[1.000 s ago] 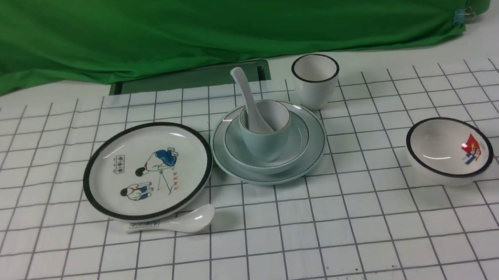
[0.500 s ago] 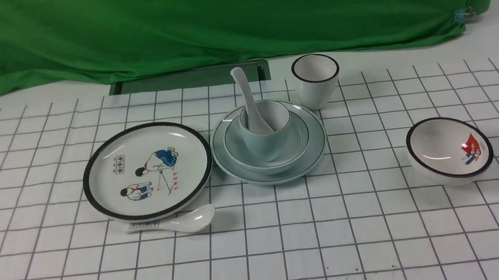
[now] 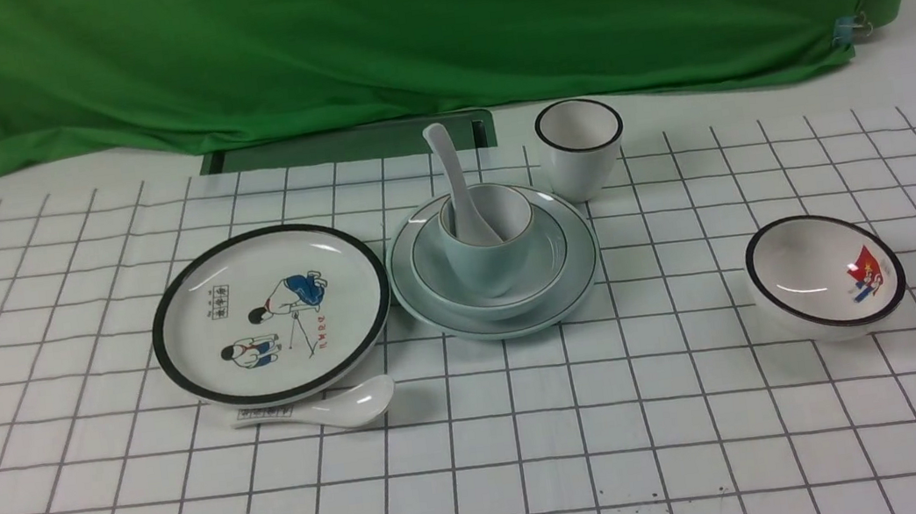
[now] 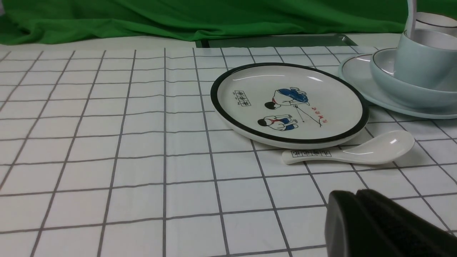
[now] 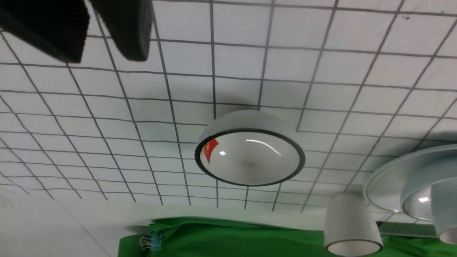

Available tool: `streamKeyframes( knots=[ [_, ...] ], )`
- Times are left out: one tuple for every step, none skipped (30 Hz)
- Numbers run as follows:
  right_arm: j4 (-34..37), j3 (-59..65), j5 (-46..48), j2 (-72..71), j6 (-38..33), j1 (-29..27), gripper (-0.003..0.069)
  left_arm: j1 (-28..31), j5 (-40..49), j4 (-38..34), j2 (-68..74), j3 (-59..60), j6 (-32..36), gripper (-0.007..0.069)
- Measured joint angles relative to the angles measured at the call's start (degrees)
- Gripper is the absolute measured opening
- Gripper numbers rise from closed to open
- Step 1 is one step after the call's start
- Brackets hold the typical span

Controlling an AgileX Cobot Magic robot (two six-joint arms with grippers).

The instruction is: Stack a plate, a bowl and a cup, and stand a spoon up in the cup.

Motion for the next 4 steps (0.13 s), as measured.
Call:
streamKeyframes(
  knots=[
    [0.0, 0.0, 0.0, 0.0, 0.0, 0.0, 0.0236, 0.0, 0.0, 0.0, 0.0, 0.0, 0.0, -0.0029],
    [0.0, 0.0, 0.0, 0.0, 0.0, 0.0, 0.0237, 0.0, 0.0, 0.0, 0.0, 0.0, 0.0, -0.0029],
    [0.0, 0.0, 0.0, 0.0, 0.0, 0.0, 0.0237, 0.0, 0.0, 0.0, 0.0, 0.0, 0.0, -0.0029],
    [0.0, 0.0, 0.0, 0.0, 0.0, 0.0, 0.0237, 0.0, 0.0, 0.0, 0.0, 0.0, 0.0, -0.0029]
  ],
)
